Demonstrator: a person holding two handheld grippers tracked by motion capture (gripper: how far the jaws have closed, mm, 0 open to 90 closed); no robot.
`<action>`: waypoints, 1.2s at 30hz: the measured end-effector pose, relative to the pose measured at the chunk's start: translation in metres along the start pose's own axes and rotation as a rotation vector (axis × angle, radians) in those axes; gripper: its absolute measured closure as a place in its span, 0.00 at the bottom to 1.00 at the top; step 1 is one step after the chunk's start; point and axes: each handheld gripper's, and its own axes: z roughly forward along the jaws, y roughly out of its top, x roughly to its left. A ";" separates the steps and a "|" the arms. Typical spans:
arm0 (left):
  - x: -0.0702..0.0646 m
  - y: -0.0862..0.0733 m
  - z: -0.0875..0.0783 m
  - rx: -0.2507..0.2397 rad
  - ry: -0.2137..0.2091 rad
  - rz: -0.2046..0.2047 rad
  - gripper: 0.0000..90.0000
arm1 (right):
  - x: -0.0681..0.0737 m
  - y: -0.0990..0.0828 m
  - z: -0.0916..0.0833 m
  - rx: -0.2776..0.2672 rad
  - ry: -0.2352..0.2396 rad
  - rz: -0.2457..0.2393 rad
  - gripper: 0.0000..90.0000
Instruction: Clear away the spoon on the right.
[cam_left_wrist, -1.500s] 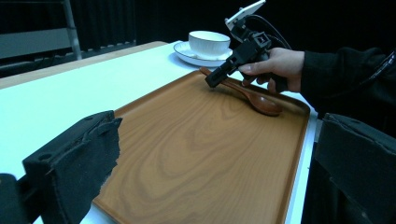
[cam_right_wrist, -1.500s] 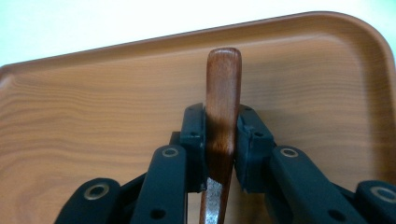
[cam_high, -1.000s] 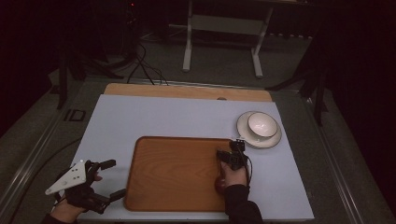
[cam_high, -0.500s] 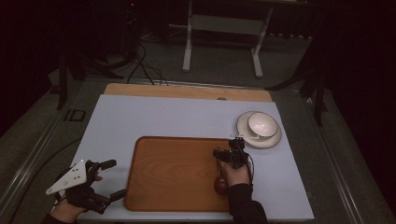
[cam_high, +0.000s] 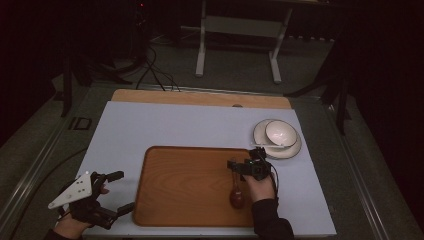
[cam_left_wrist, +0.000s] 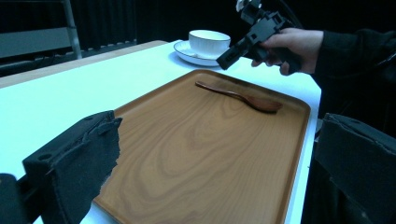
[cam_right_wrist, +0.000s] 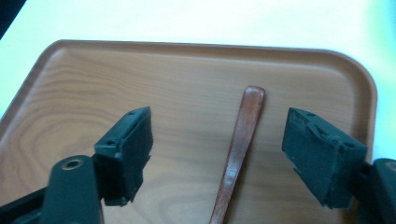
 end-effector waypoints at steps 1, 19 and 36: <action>0.000 0.000 0.000 0.000 0.000 0.002 0.00 | 0.000 0.001 -0.002 -0.004 0.001 -0.013 0.25; 0.000 -0.001 0.001 0.007 0.000 -0.002 0.00 | -0.008 -0.001 -0.035 -0.017 0.042 -0.184 0.15; 0.002 -0.002 0.002 0.017 0.002 -0.006 0.00 | -0.023 -0.033 -0.060 -0.055 0.057 -0.231 0.14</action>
